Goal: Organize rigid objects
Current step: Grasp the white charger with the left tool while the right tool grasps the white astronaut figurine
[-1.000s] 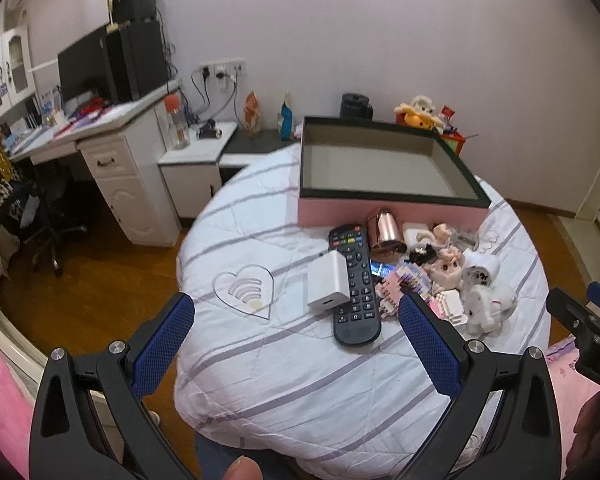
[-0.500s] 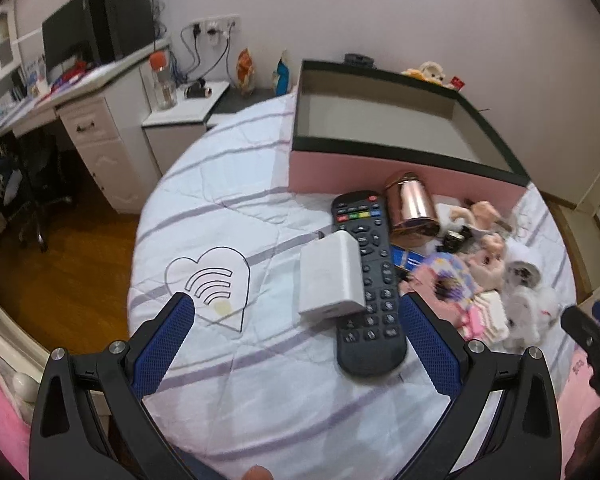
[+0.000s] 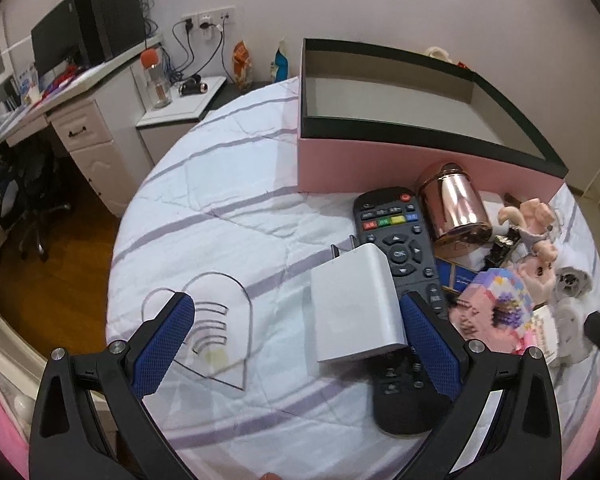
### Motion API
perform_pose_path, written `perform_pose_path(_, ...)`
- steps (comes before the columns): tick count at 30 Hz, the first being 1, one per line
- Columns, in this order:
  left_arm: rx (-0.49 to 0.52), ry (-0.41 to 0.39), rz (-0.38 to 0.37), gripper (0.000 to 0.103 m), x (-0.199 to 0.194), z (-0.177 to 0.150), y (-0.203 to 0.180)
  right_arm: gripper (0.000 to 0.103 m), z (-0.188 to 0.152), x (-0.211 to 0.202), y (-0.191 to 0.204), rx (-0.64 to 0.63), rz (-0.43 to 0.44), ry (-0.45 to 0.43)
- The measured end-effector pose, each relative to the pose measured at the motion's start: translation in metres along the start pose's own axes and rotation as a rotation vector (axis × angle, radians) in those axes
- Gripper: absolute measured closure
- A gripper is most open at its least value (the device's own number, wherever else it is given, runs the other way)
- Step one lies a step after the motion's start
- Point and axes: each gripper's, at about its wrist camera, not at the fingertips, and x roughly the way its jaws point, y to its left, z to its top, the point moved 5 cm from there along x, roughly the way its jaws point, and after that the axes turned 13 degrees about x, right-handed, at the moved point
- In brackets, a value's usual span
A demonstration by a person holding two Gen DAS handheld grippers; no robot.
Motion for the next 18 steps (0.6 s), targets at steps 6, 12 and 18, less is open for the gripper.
perform_pose_path(6, 0.001, -0.021, -0.042, 0.0, 0.006, -0.001, 0.009, 0.0, 0.0, 0.003, 0.005, -0.013, 0.013, -0.001)
perform_pose_path(12, -0.057, -0.031, -0.119, 0.0, 0.017, 0.004, 0.016, 0.0, -0.004, 0.01, 0.013, -0.025, 0.047, 0.019)
perform_pose_path(18, -0.066, -0.048, -0.162, 0.012, 0.013, 0.001, 0.013, 0.001, -0.007, 0.025, 0.01, -0.019, 0.05, 0.034)
